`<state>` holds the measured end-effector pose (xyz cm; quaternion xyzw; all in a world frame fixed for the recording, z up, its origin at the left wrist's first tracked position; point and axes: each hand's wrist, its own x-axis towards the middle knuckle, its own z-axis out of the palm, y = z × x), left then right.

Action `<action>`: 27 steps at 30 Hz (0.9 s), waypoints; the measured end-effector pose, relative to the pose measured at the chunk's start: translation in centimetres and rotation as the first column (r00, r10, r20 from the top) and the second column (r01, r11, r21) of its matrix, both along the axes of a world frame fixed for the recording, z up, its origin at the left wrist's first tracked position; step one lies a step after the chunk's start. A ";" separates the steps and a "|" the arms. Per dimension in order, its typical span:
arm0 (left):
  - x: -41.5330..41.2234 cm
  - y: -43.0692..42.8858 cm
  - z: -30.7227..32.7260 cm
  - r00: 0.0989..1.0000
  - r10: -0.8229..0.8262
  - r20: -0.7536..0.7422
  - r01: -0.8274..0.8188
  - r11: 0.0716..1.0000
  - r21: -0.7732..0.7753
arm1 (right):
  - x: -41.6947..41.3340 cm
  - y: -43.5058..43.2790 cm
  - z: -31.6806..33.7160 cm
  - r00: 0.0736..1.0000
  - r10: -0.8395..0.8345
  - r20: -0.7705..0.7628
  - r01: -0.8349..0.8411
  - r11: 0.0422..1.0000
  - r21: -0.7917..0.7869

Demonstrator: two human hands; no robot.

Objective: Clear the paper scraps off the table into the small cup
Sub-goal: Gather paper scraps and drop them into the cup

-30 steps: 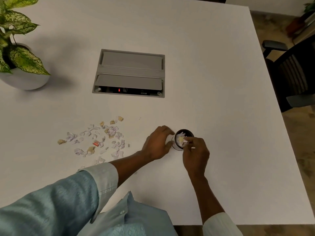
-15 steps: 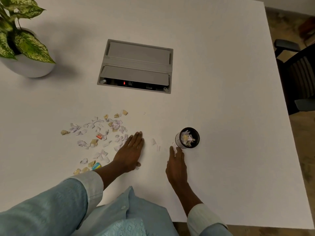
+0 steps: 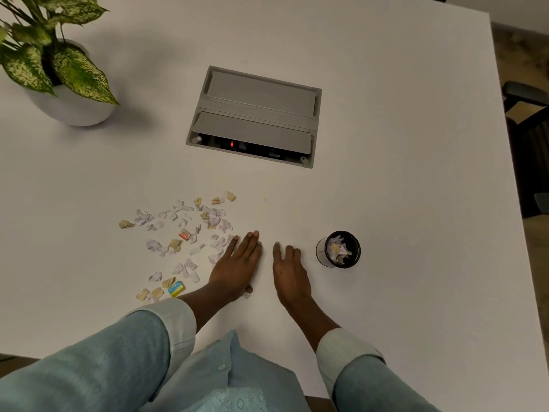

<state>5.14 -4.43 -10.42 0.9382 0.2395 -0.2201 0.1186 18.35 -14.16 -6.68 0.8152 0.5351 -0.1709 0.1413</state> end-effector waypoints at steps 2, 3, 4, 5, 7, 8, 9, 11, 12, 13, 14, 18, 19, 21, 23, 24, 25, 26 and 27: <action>0.0 0.0 0.0 1.000 0.002 -0.006 -0.002 1.000 0.000 | -0.5 0.2 -0.7 0.999 0.025 -0.044 -0.025 1.000 0.010; 0.0 0.0 0.0 1.000 0.003 -0.009 -0.003 1.000 0.003 | -0.5 0.2 -1.0 0.998 0.031 -0.056 -0.031 1.000 0.007; 0.1 0.0 0.0 1.000 0.002 -0.014 -0.002 1.000 0.002 | -0.6 0.2 -1.2 0.998 0.037 -0.059 -0.037 0.999 0.001; 0.1 0.0 0.0 1.000 0.000 -0.020 0.000 1.000 -0.003 | -0.6 0.1 -1.3 0.998 0.043 -0.050 -0.043 0.999 -0.004; 0.1 0.1 0.1 1.000 -0.005 -0.031 0.005 1.000 -0.010 | -0.6 -0.2 -1.4 0.998 0.063 -0.022 -0.063 0.998 -0.003; 0.0 0.1 0.2 0.999 -0.004 -0.036 0.004 1.000 -0.011 | -0.6 -0.4 -1.4 0.997 0.068 -0.020 -0.068 0.998 0.013; 0.1 0.0 0.3 0.999 -0.001 -0.041 0.000 1.000 -0.012 | -0.4 -0.7 -1.3 0.998 0.064 -0.029 -0.063 0.998 0.031; 0.1 0.0 0.4 0.999 0.009 -0.043 -0.010 1.000 -0.013 | -0.1 -1.4 -1.5 0.998 0.051 -0.041 -0.048 0.996 0.076; 0.2 -0.1 0.5 0.999 0.013 -0.043 -0.013 1.000 -0.012 | 0.0 -1.8 -1.6 0.998 0.036 -0.058 -0.031 0.995 0.096; 0.2 -0.1 0.6 0.999 0.015 -0.044 -0.015 1.000 -0.012 | 0.2 -2.2 -1.8 0.996 0.008 -0.085 0.002 0.993 0.119; 0.2 -0.1 0.6 0.999 0.015 -0.046 -0.016 1.000 -0.015 | 0.4 -2.6 -1.9 0.994 -0.025 -0.106 0.041 0.988 0.151; 0.3 -0.1 0.4 0.999 0.018 -0.050 -0.018 1.000 -0.013 | 1.3 -4.2 -1.4 0.949 -0.131 -0.286 0.232 0.906 0.354; 0.3 -0.1 0.4 0.998 0.017 -0.054 -0.018 1.000 -0.012 | 1.7 -4.7 -0.6 0.929 -0.177 -0.326 0.304 0.865 0.398; 0.3 -0.1 0.5 0.998 0.009 -0.059 -0.009 1.000 0.002 | 2.7 -5.3 1.7 0.892 -0.272 -0.360 0.420 0.791 0.444; 0.4 -0.1 0.7 0.998 0.002 -0.066 -0.002 1.000 0.008 | 4.2 -5.6 4.2 0.884 -0.331 -0.329 0.465 0.681 0.565; 0.4 0.0 0.8 0.998 0.002 -0.069 -0.002 1.000 0.007 | 5.1 -5.7 5.1 0.892 -0.345 -0.294 0.451 0.622 0.639; 0.5 0.0 0.8 0.997 0.001 -0.071 -0.001 1.000 0.010 | 6.2 -5.9 5.4 0.895 -0.351 -0.275 0.438 0.571 0.694; 0.5 -0.1 0.9 0.997 -0.003 -0.076 0.004 1.000 0.012 | 7.2 -6.1 5.6 0.893 -0.377 -0.248 0.430 0.549 0.716; 0.5 -0.1 1.0 0.996 -0.008 -0.083 0.009 1.000 0.013 | 8.1 -6.2 5.6 0.881 -0.403 -0.248 0.448 0.544 0.709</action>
